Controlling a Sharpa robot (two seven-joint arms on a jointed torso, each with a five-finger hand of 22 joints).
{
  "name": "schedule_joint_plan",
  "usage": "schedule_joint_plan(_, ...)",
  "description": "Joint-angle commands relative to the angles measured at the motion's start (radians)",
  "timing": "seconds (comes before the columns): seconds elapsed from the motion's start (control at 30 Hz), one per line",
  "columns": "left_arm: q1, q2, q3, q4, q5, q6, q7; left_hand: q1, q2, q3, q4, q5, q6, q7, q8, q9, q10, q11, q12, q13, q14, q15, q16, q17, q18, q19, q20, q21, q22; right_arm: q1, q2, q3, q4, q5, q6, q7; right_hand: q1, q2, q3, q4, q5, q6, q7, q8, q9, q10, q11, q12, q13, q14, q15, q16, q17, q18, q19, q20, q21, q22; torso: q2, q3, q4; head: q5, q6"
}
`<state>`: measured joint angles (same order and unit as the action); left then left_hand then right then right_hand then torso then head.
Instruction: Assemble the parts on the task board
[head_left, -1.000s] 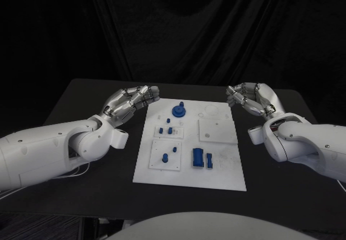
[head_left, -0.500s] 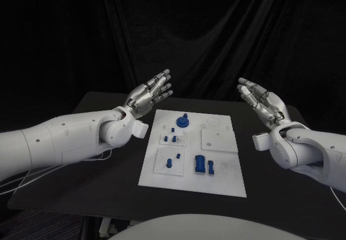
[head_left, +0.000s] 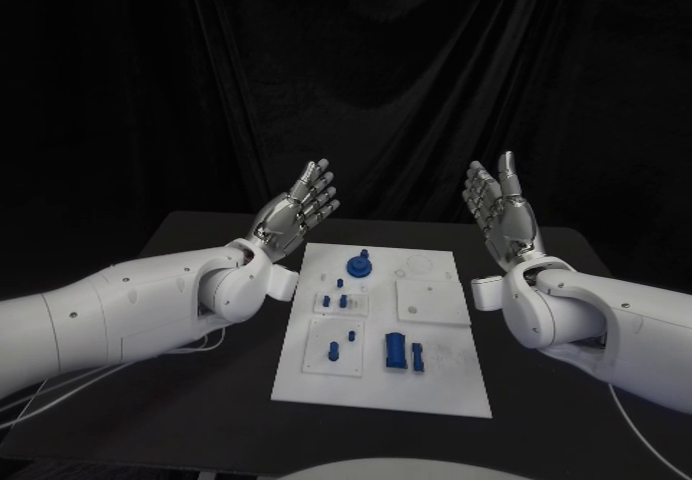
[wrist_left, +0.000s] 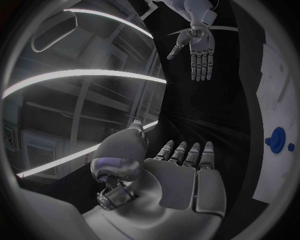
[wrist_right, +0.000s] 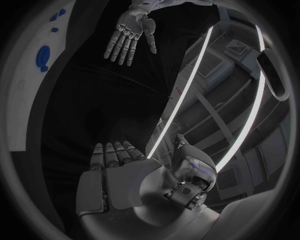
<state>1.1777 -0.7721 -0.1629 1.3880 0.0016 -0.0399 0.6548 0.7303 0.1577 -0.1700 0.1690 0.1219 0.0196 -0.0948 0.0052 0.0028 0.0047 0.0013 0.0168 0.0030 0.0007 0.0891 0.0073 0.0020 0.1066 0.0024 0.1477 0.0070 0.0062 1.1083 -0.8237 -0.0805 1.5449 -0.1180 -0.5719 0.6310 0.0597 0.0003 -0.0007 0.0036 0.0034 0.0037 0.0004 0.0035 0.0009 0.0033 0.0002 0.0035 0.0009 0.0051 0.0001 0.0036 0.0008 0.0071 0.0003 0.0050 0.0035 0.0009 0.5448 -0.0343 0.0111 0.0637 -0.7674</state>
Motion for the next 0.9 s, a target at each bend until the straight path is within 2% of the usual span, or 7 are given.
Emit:
schedule_joint_plan(0.03, -0.020, 0.000, 0.021, 0.030, 0.000, -0.182, -0.029, -0.239, -0.051, 0.056, -0.055, -0.040, -0.020, 0.095, -0.005, -0.003, -0.005, -0.001, -0.017, -0.003, -0.001, -0.089, -0.007, -0.002, -0.032, -0.002, -0.048, -0.007, -0.006, -0.031, 0.022, 0.036, 0.015, 0.088, -0.150, -0.085, -0.060, 0.000, 0.001, -0.004, -0.003, -0.004, 0.000, -0.004, -0.001, -0.003, 0.000, -0.003, -0.001, -0.005, 0.000, -0.004, -0.001, -0.007, 0.000, -0.005, -0.004, -0.001, 0.000, 0.0148, -0.0049, -0.023, 0.060)
schedule_joint_plan(0.13, -0.039, -0.002, 0.045, 0.056, 0.000, -0.277, -0.048, -0.292, -0.063, 0.068, -0.068, -0.049, -0.020, 0.095, -0.005, -0.003, -0.005, -0.001, -0.017, -0.003, -0.001, -0.089, -0.007, -0.002, -0.032, -0.002, -0.057, -0.007, -0.006, -0.050, 0.037, 0.066, 0.022, 0.108, -0.182, -0.103, -0.060, 0.000, 0.001, -0.004, -0.003, -0.004, 0.000, -0.004, -0.001, -0.003, 0.000, -0.003, -0.001, -0.005, 0.000, -0.004, -0.001, -0.007, 0.000, -0.005, -0.004, -0.001, 0.000, 0.0220, -0.0072, -0.038, 0.100)
schedule_joint_plan(0.17, -0.045, -0.002, 0.054, 0.065, -0.001, -0.309, -0.054, -0.310, -0.067, 0.072, -0.072, -0.052, -0.020, 0.095, -0.005, -0.003, -0.005, -0.001, -0.017, -0.003, -0.001, -0.089, -0.007, -0.002, -0.107, -0.002, -0.061, -0.007, -0.006, -0.053, 0.040, 0.073, 0.023, 0.113, -0.189, -0.106, -0.060, 0.000, 0.001, -0.004, -0.003, -0.004, 0.000, -0.004, -0.001, -0.003, 0.000, -0.003, -0.001, -0.005, 0.000, -0.004, -0.001, -0.007, 0.000, -0.005, -0.004, -0.001, 0.000, 0.0240, -0.0078, -0.042, 0.111)
schedule_joint_plan(0.2, -0.051, -0.003, 0.062, 0.074, -0.001, -0.341, -0.060, -0.327, -0.070, 0.076, -0.076, -0.122, -0.020, 0.095, -0.005, -0.003, -0.005, -0.001, -0.017, -0.003, -0.001, -0.089, -0.007, -0.002, -0.107, -0.002, -0.066, -0.007, -0.006, -0.056, 0.042, 0.077, 0.024, 0.116, -0.194, -0.109, -0.060, 0.000, 0.001, -0.004, -0.003, -0.004, 0.000, -0.004, -0.001, -0.003, 0.000, -0.003, -0.001, -0.005, 0.000, -0.004, -0.001, -0.007, 0.000, -0.005, -0.004, -0.001, 0.000, 0.0259, -0.0084, -0.046, 0.121)
schedule_joint_plan(0.37, -0.083, -0.005, 0.104, 0.119, -0.001, -0.502, -0.091, -0.401, -0.086, 0.093, -0.093, -0.122, -0.020, 0.095, -0.005, -0.003, -0.005, -0.001, -0.017, -0.003, -0.001, -0.089, -0.007, -0.002, -0.107, -0.002, -0.077, -0.007, -0.006, -0.058, 0.044, 0.080, 0.025, 0.118, -0.198, -0.111, -0.060, 0.000, 0.001, -0.004, -0.003, -0.004, 0.000, -0.004, -0.001, -0.003, 0.000, -0.003, -0.001, -0.005, 0.000, -0.004, -0.001, -0.007, 0.000, -0.005, -0.004, -0.001, 0.000, 0.0325, -0.0105, -0.060, 0.157)
schedule_joint_plan(0.4, -0.089, -0.005, 0.112, 0.127, -0.001, -0.532, -0.097, -0.415, -0.158, 0.096, -0.096, -0.122, -0.020, 0.095, -0.005, -0.003, -0.005, -0.001, -0.017, -0.003, -0.001, -0.089, -0.007, -0.002, -0.107, -0.002, -0.148, -0.007, -0.006, -0.058, 0.044, 0.080, 0.025, 0.118, -0.198, -0.111, -0.060, 0.000, 0.001, -0.004, -0.003, -0.004, 0.000, -0.004, -0.001, -0.003, 0.000, -0.003, -0.001, -0.005, 0.000, -0.004, -0.001, -0.007, 0.000, -0.005, -0.004, -0.001, -0.001, 0.0332, -0.0108, -0.061, 0.161)
schedule_joint_plan(0.9, -0.128, -0.008, 0.163, 0.182, -0.002, -0.730, -0.135, -0.561, -0.158, 0.170, -0.169, -0.122, -0.020, 0.095, -0.005, -0.003, -0.005, -0.001, -0.017, -0.003, -0.001, -0.089, -0.007, -0.002, -0.107, -0.002, -0.148, -0.007, -0.006, -0.058, 0.044, 0.080, 0.025, 0.118, -0.198, -0.111, -0.060, 0.000, 0.001, -0.004, -0.003, -0.004, 0.000, -0.004, -0.001, -0.003, 0.000, -0.003, -0.001, -0.005, 0.000, -0.004, -0.001, -0.007, 0.000, -0.005, -0.004, -0.001, -0.001, 0.0343, -0.0111, -0.064, 0.167)
